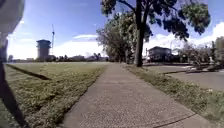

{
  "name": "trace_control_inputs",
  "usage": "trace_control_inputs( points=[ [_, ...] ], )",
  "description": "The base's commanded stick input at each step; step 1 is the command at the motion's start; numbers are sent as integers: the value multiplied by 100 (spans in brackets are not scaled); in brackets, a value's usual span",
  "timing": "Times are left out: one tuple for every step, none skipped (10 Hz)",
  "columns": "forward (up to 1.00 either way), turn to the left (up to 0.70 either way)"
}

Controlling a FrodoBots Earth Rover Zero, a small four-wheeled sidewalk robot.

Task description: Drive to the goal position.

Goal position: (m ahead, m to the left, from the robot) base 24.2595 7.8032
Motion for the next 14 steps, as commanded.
trace_control_inputs(
  points=[
    [11, 0],
    [10, 0],
    [10, 0],
    [10, 0],
    [10, 0],
    [10, 0],
    [11, 0],
    [11, 0],
    [11, 0],
    [10, 0],
    [10, 0],
    [10, 0],
    [72, 0],
    [100, 0]
  ],
)
